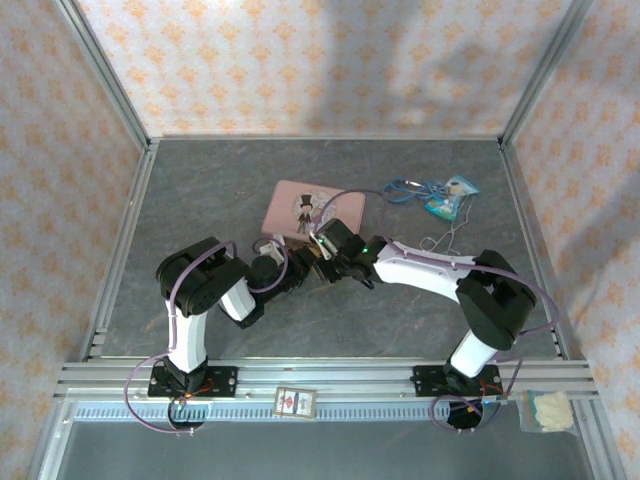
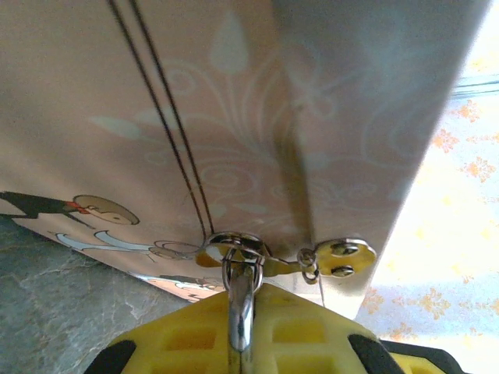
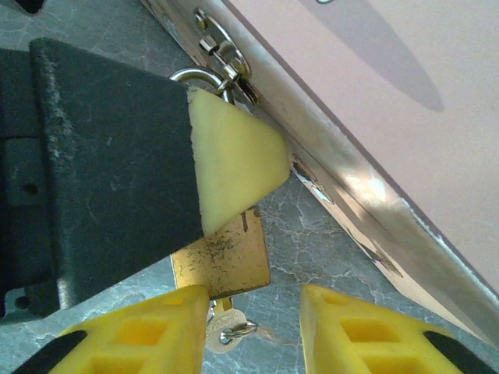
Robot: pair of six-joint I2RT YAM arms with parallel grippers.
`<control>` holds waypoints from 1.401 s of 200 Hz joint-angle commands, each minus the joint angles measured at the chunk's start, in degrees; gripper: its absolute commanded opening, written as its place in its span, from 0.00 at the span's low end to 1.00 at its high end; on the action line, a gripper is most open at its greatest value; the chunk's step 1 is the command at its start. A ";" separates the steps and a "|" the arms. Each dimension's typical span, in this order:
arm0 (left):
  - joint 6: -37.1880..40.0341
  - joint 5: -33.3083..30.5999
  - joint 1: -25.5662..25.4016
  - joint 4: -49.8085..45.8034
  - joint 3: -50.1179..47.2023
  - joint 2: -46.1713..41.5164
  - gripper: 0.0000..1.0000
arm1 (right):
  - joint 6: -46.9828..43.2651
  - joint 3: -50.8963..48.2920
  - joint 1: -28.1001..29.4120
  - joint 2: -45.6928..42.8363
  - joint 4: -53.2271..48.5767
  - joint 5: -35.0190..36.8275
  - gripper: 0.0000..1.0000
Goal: Unlock a padlock with a key
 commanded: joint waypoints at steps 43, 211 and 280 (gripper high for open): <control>-1.73 0.30 -0.60 5.76 0.87 -1.12 0.00 | -0.45 -0.85 1.61 -2.12 -3.95 3.66 0.38; 7.52 -2.60 -0.75 -17.72 2.58 -4.15 0.26 | 6.63 -5.56 -0.04 -9.85 3.41 12.63 0.42; 8.08 -5.57 1.08 -22.74 -3.29 -15.29 0.61 | 7.49 -5.10 -0.76 -10.86 4.54 9.45 0.51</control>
